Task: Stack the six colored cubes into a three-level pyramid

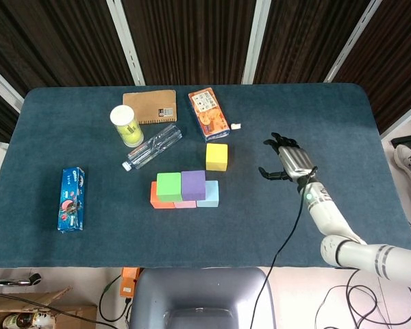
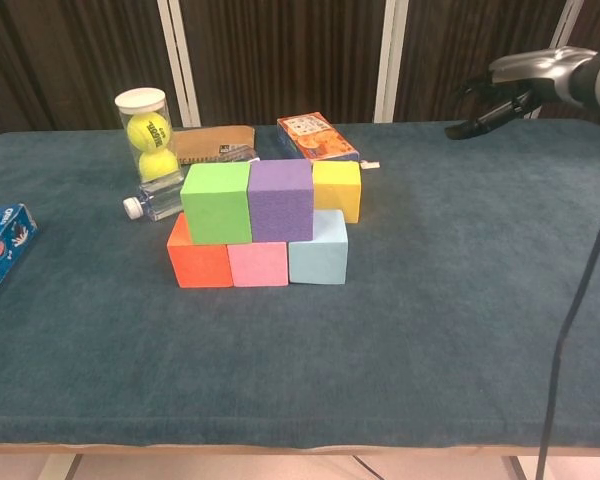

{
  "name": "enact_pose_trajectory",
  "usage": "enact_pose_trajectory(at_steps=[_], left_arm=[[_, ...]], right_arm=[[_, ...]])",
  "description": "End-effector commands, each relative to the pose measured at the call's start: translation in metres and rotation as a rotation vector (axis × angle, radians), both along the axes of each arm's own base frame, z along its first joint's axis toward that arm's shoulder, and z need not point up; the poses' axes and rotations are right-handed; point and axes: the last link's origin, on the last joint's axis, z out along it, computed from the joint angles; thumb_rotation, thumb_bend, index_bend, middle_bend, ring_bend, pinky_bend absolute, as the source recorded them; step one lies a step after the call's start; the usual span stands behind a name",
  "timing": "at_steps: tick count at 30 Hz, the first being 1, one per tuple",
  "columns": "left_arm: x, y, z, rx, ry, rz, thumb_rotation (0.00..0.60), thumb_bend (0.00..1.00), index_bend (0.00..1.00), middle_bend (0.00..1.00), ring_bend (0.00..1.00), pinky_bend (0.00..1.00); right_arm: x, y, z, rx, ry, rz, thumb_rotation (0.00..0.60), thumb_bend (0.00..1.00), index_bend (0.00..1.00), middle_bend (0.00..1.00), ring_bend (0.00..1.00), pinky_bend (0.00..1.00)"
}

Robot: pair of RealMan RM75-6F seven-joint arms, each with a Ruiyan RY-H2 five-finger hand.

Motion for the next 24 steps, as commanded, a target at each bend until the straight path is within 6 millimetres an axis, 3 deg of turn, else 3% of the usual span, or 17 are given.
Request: enact_pose_trajectory(at_steps=[1,13,24], left_arm=[[-0.002,0.0,0.001,0.001,-0.001,0.007,0.468,0.04,0.21,0.18,0.06,0.05],[-0.018,0.005,0.006,0.009,-0.024,0.043,0.466,0.04,0.21,0.18,0.06,0.05],[-0.024,0.005,0.009,0.015,-0.036,0.048,0.465,0.04,0.21,0.18,0.06,0.05]], right_arm=[[0.012,-0.028,-0.029,-0.017,0.129,-0.001,0.381,0.26,0.17,0.0,0.0,0.0],[0.029,-0.063,-0.085,0.004,0.198,-0.031,0.38,0.24,0.16,0.0,0.0,0.0],[0.046,-0.065,-0.111,0.056,0.147,-0.014,0.381,0.18,0.11,0.0,0.0,0.0]])
